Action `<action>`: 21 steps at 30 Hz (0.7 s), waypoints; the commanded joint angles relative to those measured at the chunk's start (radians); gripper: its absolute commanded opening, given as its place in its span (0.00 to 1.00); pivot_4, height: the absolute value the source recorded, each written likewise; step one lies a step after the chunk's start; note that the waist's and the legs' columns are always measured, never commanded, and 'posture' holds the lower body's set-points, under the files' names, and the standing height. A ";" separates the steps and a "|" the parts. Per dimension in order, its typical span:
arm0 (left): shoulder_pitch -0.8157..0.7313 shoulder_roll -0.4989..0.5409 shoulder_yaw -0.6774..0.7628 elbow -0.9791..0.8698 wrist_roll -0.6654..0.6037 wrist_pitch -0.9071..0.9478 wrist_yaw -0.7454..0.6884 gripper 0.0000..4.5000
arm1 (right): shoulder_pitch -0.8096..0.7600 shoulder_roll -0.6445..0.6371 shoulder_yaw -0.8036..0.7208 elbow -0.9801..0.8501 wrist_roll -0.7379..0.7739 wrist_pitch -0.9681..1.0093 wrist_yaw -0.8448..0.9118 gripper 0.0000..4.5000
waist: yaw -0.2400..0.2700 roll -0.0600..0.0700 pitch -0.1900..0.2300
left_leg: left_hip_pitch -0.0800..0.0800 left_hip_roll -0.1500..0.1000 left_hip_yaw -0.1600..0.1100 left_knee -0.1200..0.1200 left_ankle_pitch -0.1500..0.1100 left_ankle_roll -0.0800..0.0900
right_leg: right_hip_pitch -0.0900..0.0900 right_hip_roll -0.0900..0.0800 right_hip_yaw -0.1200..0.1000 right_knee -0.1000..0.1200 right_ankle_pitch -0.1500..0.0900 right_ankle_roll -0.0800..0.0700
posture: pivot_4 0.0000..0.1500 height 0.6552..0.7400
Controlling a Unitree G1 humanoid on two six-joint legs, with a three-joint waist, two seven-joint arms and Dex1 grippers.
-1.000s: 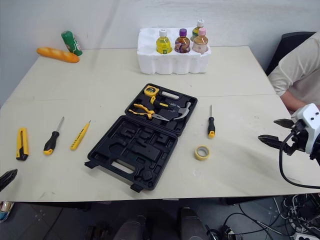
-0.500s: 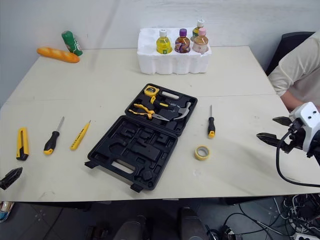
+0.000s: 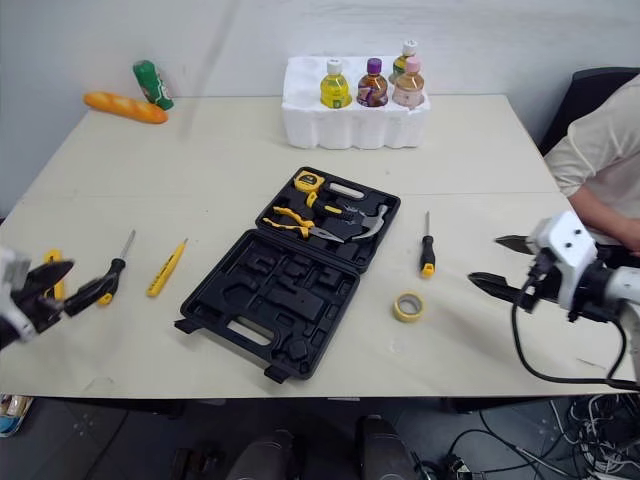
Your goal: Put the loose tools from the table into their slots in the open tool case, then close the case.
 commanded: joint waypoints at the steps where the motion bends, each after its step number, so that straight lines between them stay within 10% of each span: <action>1: -0.146 0.019 -0.147 0.049 0.028 0.031 -0.016 0.50 | -0.015 0.041 0.054 -0.186 0.033 0.110 -0.097 0.47 | -0.006 0.000 0.000 | 0.000 0.000 0.000 0.000 0.000 0.000 | 0.000 0.000 0.000 0.000 0.000 0.000 | 1.00 0.96; 5: -0.358 0.012 -0.363 0.216 0.169 -0.071 -0.058 0.06 | -0.051 0.105 0.166 -0.294 0.010 0.203 -0.189 0.00 | -0.008 -0.001 0.000 | 0.000 0.000 0.000 0.001 0.001 -0.001 | -0.001 0.001 0.000 0.001 0.000 0.001 | 1.00 0.96; 21: -0.977 -0.269 -0.686 1.063 0.475 -0.412 -0.177 0.01 | -0.283 0.280 0.511 -0.211 -0.152 0.426 -0.368 0.00 | 0.000 -0.004 0.000 | -0.033 -0.003 0.002 0.026 0.005 -0.003 | -0.027 0.001 -0.001 0.017 0.004 0.006 | 1.00 0.96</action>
